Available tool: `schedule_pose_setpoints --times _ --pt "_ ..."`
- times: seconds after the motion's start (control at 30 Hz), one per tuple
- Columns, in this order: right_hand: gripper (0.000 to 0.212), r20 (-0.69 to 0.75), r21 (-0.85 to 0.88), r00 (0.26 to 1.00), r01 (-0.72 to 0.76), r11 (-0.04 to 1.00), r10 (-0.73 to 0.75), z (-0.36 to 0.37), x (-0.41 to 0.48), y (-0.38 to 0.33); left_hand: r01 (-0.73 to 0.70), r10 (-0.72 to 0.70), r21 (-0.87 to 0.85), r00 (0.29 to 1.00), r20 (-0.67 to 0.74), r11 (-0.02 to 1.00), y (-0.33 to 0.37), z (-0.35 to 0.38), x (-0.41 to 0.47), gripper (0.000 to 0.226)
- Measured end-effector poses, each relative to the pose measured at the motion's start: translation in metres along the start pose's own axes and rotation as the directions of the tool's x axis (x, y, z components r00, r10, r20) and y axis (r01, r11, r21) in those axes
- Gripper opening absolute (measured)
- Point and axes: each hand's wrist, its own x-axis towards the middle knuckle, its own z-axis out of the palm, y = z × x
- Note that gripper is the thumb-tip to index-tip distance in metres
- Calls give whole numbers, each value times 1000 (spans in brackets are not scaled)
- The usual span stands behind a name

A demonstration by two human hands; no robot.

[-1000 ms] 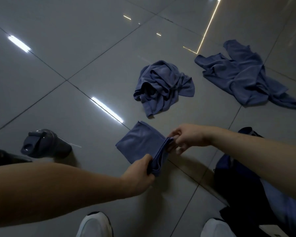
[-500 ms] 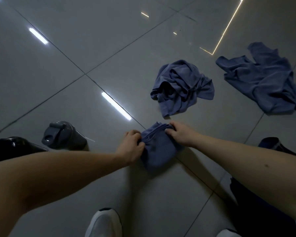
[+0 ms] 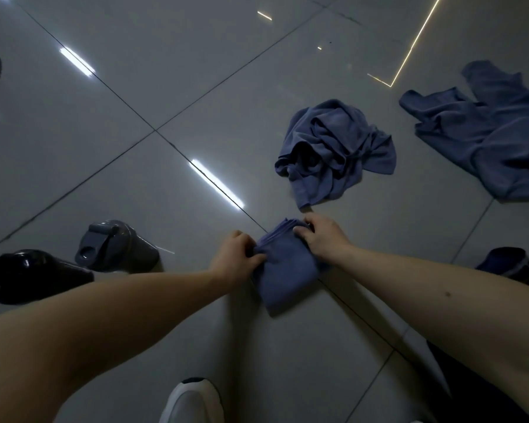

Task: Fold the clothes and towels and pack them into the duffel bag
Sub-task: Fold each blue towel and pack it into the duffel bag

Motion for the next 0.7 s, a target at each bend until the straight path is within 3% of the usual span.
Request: schedule_pose_setpoints --times 0.07,0.13,0.23,0.33,0.43,0.6,0.7 --pt "17 -13 25 999 -29 999 29 -1 0 -3 -28 28 5 999 -24 1000 -2 2 0 23" --pt "29 -86 -14 996 7 1000 -8 0 -7 -6 -25 25 -1 999 -48 1000 -3 3 2 26" --pt "52 -154 -416 956 167 894 -250 16 -35 -5 -14 13 -7 998 -58 1000 -3 3 3 19" --pt "69 -26 -605 949 237 760 -316 43 -74 0 -10 8 -36 998 -60 999 -7 4 3 19" --pt "74 120 -679 939 314 663 -323 61 -93 9 -6 4 -44 999 -49 999 -10 5 4 18" --pt "74 322 -677 908 420 605 -269 60 -89 13 -9 6 -42 997 -71 999 -10 4 3 28" --pt "79 324 -681 903 430 593 -282 57 -86 12 -3 3 0 1000 -26 1000 -5 2 5 25"
